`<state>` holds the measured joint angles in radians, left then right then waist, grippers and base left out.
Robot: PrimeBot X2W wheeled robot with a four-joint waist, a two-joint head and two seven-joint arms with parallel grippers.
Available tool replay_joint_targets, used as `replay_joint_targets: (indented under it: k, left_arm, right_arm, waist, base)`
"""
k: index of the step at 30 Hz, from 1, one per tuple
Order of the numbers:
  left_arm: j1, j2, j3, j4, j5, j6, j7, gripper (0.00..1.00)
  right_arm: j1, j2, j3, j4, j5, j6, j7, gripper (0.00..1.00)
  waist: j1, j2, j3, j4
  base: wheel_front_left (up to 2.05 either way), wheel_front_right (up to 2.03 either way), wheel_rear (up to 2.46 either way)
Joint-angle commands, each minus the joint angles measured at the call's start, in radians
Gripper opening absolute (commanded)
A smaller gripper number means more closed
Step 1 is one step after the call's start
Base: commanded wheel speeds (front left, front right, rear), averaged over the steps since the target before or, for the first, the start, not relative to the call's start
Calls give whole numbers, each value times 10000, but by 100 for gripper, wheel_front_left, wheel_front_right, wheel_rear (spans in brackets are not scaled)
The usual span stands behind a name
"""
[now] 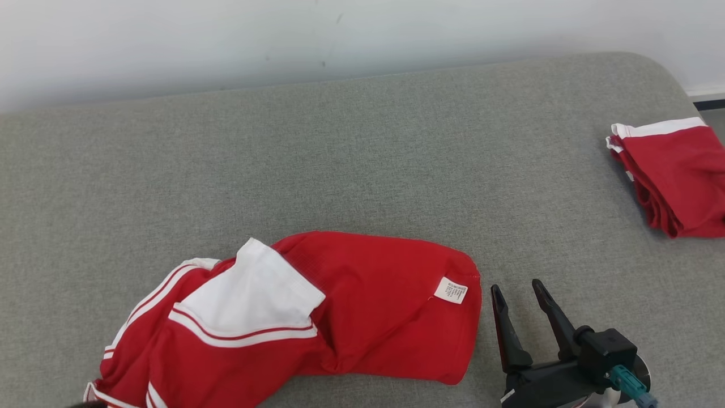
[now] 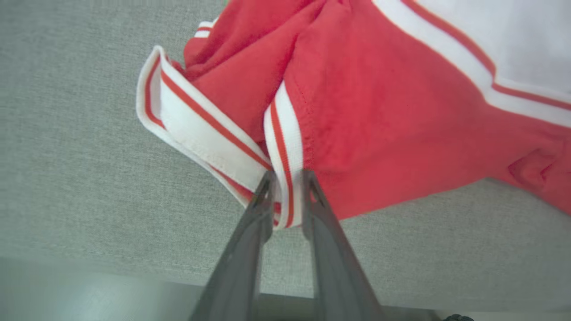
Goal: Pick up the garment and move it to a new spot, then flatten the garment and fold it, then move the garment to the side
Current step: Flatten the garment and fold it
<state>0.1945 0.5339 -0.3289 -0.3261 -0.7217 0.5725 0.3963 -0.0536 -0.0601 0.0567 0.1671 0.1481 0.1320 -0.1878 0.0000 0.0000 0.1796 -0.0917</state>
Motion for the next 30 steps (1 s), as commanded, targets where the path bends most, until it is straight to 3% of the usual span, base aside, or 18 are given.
replay_joint_targets:
  k: [1, 7, 12, 16, 24, 30]
  left_arm:
    - [-221, -38, 110, -93, 117, 29, -124, 100]
    - [-756, 296, 598, -1223, 369, 41, -438, 100]
    - [-1711, 749, 470, -1650, 819, -271, -257, 100]
    - [-3361, 731, -260, -796, 1198, -1082, -72, 100]
    - [-6298, 168, -1865, 2892, 1744, -2967, 444, 100]
    - [-7105, 164, -2330, 4148, 1704, -3635, 1089, 100]
  right_arm:
    - [-41, -13, -40, -33, -21, -22, 3, 100]
    - [0, 7, -154, -56, -50, -22, 7, 100]
    - [-64, 31, -187, -101, -33, -22, 2, 100]
    - [-229, 46, -77, -136, 11, -22, -22, 100]
    - [-625, 64, 130, -104, 66, -22, -119, 100]
    - [-688, 80, 59, -43, 77, -22, -218, 100]
  waist:
    - [0, 0, 2, 28]
    - [0, 0, -36, 81]
    - [0, 0, 52, 78]
    - [0, 0, 310, -32]
    - [0, 0, 933, -637]
    - [0, 0, 1165, -970]
  base:
    - [0, 0, 0]
    - [0, 0, 0]
    - [0, 0, 0]
    - [0, 0, 0]
    - [0, 0, 0]
    - [0, 0, 0]
